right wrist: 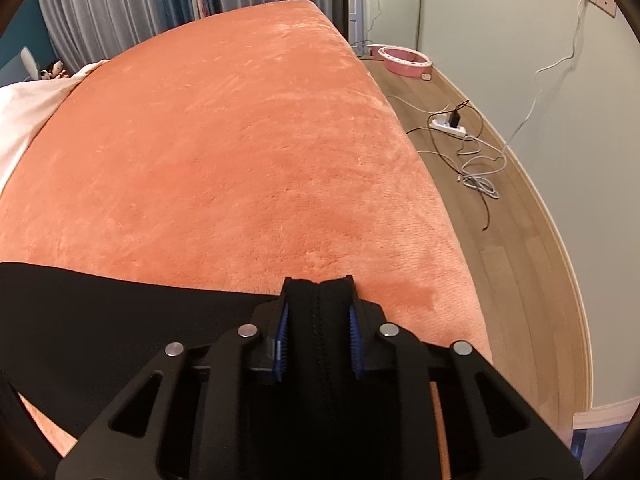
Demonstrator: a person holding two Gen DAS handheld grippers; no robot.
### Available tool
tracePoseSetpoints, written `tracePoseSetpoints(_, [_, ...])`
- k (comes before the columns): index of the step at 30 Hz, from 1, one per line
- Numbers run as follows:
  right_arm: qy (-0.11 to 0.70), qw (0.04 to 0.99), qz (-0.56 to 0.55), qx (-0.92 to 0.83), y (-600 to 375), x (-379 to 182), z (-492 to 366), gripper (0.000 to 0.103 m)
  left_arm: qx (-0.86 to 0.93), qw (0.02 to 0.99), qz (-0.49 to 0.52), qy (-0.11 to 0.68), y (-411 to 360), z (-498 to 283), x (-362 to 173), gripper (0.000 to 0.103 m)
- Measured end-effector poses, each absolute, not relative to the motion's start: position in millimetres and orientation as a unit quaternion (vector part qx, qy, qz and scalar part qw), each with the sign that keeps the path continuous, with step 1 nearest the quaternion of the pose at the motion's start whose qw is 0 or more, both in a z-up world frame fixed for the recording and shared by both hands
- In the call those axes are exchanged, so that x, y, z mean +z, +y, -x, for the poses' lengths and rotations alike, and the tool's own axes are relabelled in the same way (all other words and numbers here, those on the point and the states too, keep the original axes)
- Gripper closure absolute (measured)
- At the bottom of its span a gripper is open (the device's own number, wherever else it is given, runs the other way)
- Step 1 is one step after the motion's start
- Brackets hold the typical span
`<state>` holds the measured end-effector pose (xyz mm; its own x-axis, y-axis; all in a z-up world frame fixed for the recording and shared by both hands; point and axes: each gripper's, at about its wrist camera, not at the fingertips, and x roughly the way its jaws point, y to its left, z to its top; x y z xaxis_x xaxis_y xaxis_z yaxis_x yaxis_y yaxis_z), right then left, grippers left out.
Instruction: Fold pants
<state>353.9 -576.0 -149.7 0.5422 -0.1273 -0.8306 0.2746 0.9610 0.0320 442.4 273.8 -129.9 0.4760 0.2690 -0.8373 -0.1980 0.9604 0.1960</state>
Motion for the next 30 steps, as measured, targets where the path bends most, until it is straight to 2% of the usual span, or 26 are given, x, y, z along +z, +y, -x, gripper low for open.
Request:
tracePoseSetpoints(1, [0.465,0.874,-0.081,-0.118,-575.2,-149.7,-353.0,0.082,0.131,0.854,-0.032,0.503,274.3,-451.2,-137.9,0.015])
tracePoseSetpoints(5, [0.469,0.869,-0.087,-0.129,-574.9,-148.2,-352.4,0.082,0.124,0.84,-0.004,0.529,275.3,-471.1,-162.0,0.02])
tracePoseSetpoints(6, [0.47,0.868,-0.087,-0.132,-574.0,-147.6,-352.4,0.082,0.12,0.843,0.011,0.524,276.2,-472.6,-160.9,0.031])
tracePoseSetpoints(7, [0.47,0.868,-0.087,-0.133,-573.1,-147.3,-352.3,0.082,0.105,0.844,0.029,0.526,278.0,-475.7,-161.3,0.053])
tracePoseSetpoints(8, [0.471,0.867,-0.085,-0.136,-571.3,-146.5,-352.1,0.082,0.083,0.842,0.052,0.531,276.9,-476.7,-161.0,0.068])
tracePoseSetpoints(9, [0.471,0.867,-0.084,-0.137,-570.4,-146.1,-352.0,0.082,0.08,0.842,0.054,0.532,271.9,-477.3,-157.9,0.074])
tracePoseSetpoints(10, [0.47,0.868,-0.084,-0.138,-568.9,-145.3,-351.5,0.082,0.078,0.843,0.041,0.531,268.0,-478.5,-156.2,0.085])
tracePoseSetpoints(12, [0.47,0.867,-0.085,-0.14,-567.6,-144.5,-350.3,0.085,0.08,0.849,0.007,0.522,260.5,-476.4,-150.2,0.097])
tracePoseSetpoints(16, [0.454,0.875,-0.093,-0.141,-567.9,-136.7,-343.1,0.09,0.061,0.864,0.026,0.5,261.8,-467.0,-125.5,0.099])
tracePoseSetpoints(21, [0.427,0.888,-0.104,-0.135,-568.4,-114.7,-325.8,0.091,0.036,0.878,0.057,0.474,275.2,-438.1,-90.4,0.099])
tracePoseSetpoints(30, [0.334,0.932,-0.109,-0.085,-555.7,-40.0,-237.5,0.092,-0.036,0.914,0.088,0.395,280.2,-314.2,-0.8,0.099])
